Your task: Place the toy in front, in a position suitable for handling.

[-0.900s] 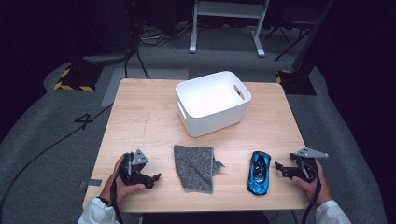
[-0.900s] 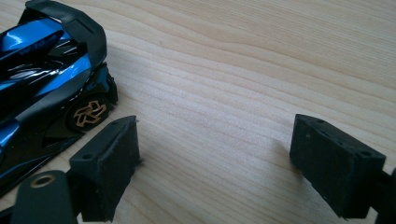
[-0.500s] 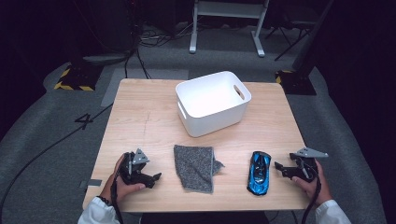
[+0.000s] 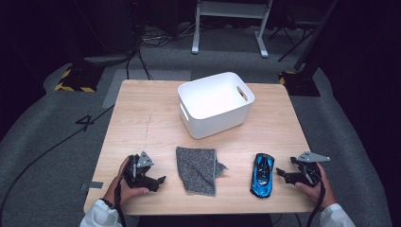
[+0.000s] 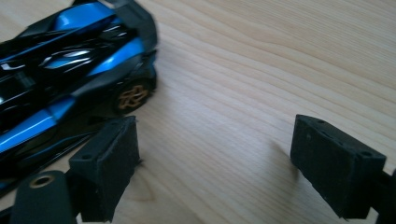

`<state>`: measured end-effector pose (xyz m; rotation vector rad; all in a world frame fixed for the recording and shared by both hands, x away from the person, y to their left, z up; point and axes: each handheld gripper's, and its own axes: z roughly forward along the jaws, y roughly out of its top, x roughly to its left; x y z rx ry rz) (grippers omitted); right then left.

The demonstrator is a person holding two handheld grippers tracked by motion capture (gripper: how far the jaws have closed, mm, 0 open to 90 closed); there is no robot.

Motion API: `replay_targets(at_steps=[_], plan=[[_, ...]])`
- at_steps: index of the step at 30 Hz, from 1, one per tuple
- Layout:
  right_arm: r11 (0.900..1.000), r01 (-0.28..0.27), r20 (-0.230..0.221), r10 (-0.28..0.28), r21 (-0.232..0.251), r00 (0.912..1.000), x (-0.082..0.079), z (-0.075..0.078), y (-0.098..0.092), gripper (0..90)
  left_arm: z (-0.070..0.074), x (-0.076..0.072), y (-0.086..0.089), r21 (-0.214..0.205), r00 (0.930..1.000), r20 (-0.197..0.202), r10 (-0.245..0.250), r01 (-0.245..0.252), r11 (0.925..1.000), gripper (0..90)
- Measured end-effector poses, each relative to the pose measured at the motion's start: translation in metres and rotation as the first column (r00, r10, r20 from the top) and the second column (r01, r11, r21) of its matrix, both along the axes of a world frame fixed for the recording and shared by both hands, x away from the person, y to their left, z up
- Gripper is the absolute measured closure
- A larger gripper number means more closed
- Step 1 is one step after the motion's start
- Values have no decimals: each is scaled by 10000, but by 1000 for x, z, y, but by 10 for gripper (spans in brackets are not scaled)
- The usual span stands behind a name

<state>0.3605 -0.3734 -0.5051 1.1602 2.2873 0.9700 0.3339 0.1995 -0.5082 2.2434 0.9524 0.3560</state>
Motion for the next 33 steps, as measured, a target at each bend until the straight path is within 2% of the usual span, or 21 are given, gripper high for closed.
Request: replay_targets(at_steps=[1,3,4,6,9,14,15,18,21,23,26,28,33], plan=[[10000,0,0,0,0,10000,0,0,0,158,0,0,0,0,10000,0,0,0,10000,24],[9992,-368,25,369,-159,9993,-3,1,3,159,0,0,-1,29,10000,45,-77,77,10000,24],[9968,-759,55,760,-244,9971,-7,2,5,161,0,0,-1,40,10000,46,-79,79,10000,24],[9953,-941,21,942,-235,9956,-9,2,6,161,0,0,-1,39,10000,26,-64,64,10000,24],[9866,-1619,-13,1619,-201,9868,-20,4,12,162,0,0,-2,77,10000,5,-39,39,10000,24],[9792,-2006,278,2015,-305,9791,-32,7,16,177,0,-1,-5,20,10000,0,56,-56,10000,23],[9709,-2393,269,2393,-46,9706,-38,8,17,159,0,-1,-6,13,10000,-18,53,-53,10000,23],[9656,-2600,268,2598,37,9653,-43,10,19,170,0,0,-9,27,9999,-16,114,-114,9999,22],[9634,-2674,151,2671,204,9635,-45,10,20,183,0,0,-11,14,9999,2,156,-156,9999,22],[9573,-2889,20,2889,-72,9574,-46,9,19,202,0,0,-11,22,9999,0,164,-164,9999,22],[9483,-3165,-234,3160,-227,9485,-48,4,19,215,0,1,-11,17,9999,7,151,-151,9999,22],[9453,-3260,-264,3256,-112,9451,-49,2,20,214,0,1,-11,26,9999,-5,152,-152,9999,22],[9425,-3338,-244,3335,-131,9424,-50,3,24,209,0,1,-13,14,9998,9,179,-179,9998,22]])
